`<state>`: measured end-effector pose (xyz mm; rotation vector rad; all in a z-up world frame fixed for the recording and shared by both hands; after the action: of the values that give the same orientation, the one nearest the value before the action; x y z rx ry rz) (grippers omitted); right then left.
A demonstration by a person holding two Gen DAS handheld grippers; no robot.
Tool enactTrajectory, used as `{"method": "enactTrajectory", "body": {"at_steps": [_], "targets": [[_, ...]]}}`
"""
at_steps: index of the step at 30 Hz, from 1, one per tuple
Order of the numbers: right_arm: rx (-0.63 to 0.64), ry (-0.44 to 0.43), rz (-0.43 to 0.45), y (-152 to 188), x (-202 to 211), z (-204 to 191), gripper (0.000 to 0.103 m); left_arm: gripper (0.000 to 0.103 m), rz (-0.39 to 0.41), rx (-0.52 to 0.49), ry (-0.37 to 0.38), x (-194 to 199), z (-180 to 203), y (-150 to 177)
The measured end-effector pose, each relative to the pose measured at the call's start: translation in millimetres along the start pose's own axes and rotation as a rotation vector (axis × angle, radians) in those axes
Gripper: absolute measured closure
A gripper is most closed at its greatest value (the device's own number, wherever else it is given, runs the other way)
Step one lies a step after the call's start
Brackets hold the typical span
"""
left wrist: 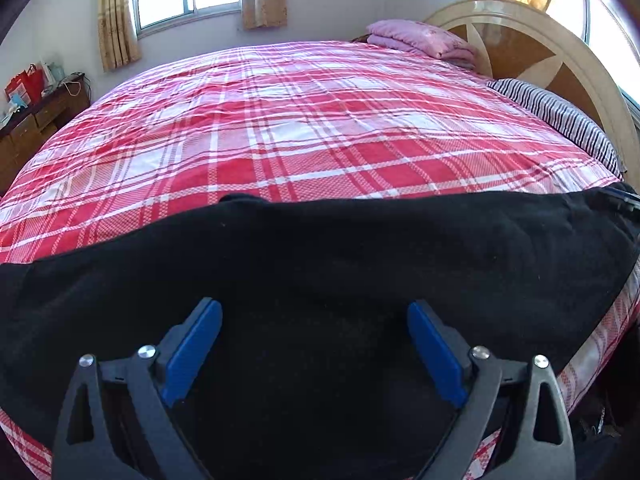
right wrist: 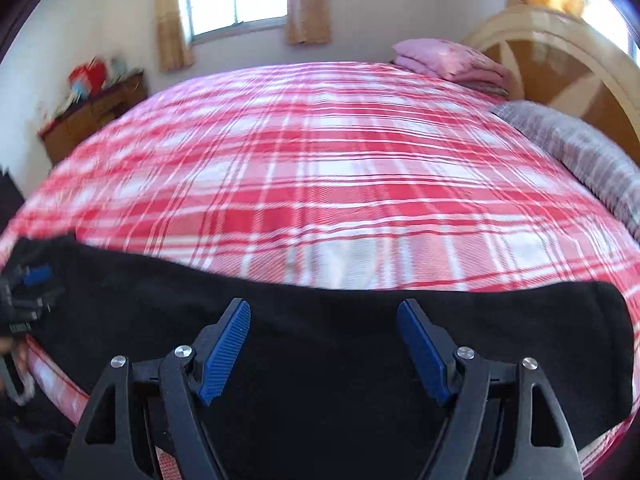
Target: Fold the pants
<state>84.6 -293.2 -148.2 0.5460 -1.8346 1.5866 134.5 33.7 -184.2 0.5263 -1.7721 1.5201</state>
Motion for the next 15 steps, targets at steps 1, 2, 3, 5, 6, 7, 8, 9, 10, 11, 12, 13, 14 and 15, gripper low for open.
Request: {"method": "enactTrajectory", "body": {"at_steps": [1, 2, 3, 5, 6, 7, 8, 9, 10, 11, 12, 13, 14, 15], "targets": [[-0.020, 0.011, -0.012, -2, -1, 8, 0.025, 0.006, 0.002, -0.001, -0.001, 0, 0, 1], [-0.037, 0.032, -0.029, -2, -4, 17, 0.025, 0.006, 0.007, -0.005, -0.004, -1, 0, 1], [-0.050, 0.054, -0.052, -1, -10, 26, 0.025, 0.005, 0.009, -0.010, -0.008, -1, 1, 2], [-0.050, 0.035, -0.062, 2, -16, 37, 0.025, 0.004, 0.009, -0.016, -0.009, -2, 1, 2], [-0.053, 0.018, -0.053, 2, -14, 39, 0.025, 0.004, 0.010, -0.019, -0.009, -2, 1, 2], [-0.069, -0.001, -0.047, 0, -9, 40, 0.025, 0.004, 0.010, -0.021, -0.010, -3, 1, 2], [-0.084, -0.018, -0.044, -2, -5, 42, 0.025, 0.004, 0.010, -0.022, -0.012, -3, 1, 1], [-0.101, -0.034, -0.036, -4, 0, 44, 0.025, 0.004, 0.010, -0.023, -0.015, -3, 1, 1], [-0.118, -0.045, -0.011, -8, 9, 48, 0.025, 0.004, 0.011, -0.021, -0.019, -2, 1, 1], [-0.128, -0.043, 0.016, -11, 15, 52, 0.025, 0.004, 0.012, -0.015, -0.024, 0, 1, 0], [-0.141, -0.038, 0.042, -14, 23, 57, 0.025, 0.004, 0.019, -0.009, -0.032, 2, 1, -1], [-0.163, -0.032, 0.067, -18, 31, 64, 0.025, 0.004, 0.027, -0.006, -0.038, 4, 1, -2], [-0.200, -0.029, 0.090, -21, 40, 76, 0.025, 0.004, 0.040, -0.010, -0.051, 7, 1, -3], [-0.235, -0.030, 0.103, -24, 46, 86, 0.025, 0.004, 0.045, -0.013, -0.060, 8, 1, -3]]}}
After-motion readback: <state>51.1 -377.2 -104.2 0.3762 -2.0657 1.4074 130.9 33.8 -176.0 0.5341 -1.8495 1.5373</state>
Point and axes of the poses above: each gripper's, at about its wrist camera, not at the fingertips, and x roughly against the way its jaws point, z to its right, y to its underside, the point moved 2 cm from there along -x, roughly the way its jaws point, and after that the axes turned 6 degrees about -x, right-handed, at the moved point
